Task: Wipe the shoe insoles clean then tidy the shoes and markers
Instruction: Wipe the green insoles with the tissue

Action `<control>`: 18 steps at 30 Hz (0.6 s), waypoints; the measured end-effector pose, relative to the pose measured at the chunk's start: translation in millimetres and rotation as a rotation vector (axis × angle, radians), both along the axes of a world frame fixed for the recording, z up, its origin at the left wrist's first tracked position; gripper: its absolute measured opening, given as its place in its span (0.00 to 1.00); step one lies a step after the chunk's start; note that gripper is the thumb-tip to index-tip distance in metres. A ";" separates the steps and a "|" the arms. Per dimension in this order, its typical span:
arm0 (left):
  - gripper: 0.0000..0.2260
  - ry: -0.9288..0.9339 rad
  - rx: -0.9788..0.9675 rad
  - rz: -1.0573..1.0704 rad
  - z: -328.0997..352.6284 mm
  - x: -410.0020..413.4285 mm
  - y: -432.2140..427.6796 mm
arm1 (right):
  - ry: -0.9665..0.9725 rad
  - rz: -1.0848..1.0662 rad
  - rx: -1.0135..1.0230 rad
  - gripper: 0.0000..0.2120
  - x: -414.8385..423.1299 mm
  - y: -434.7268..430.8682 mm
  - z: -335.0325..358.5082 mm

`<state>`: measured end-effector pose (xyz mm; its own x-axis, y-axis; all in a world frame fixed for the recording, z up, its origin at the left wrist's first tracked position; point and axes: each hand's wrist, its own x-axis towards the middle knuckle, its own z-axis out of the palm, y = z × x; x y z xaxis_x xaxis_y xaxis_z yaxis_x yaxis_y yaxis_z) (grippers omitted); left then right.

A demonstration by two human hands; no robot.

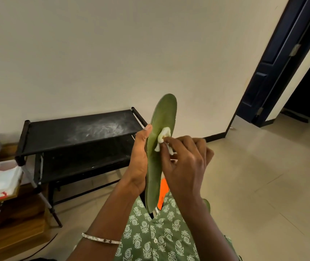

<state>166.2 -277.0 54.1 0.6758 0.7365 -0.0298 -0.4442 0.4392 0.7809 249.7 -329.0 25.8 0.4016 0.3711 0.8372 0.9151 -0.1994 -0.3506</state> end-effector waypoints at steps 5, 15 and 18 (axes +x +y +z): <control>0.32 -0.019 0.000 0.023 2.1 -1.5 -0.8 | 0.033 0.010 -0.006 0.08 -0.4 3.5 0.6; 0.30 0.025 -0.043 0.051 -1.1 -0.7 4.3 | -0.013 0.051 -0.016 0.07 -11.7 -8.9 -17.5; 0.30 -0.014 -0.039 -0.021 -0.3 0.0 -0.1 | 0.036 -0.003 0.005 0.08 4.5 -1.9 -4.5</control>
<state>166.2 -277.2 53.8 0.6918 0.7204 -0.0481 -0.4454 0.4783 0.7568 254.2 -330.8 21.2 0.4324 0.3660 0.8240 0.9013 -0.2001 -0.3841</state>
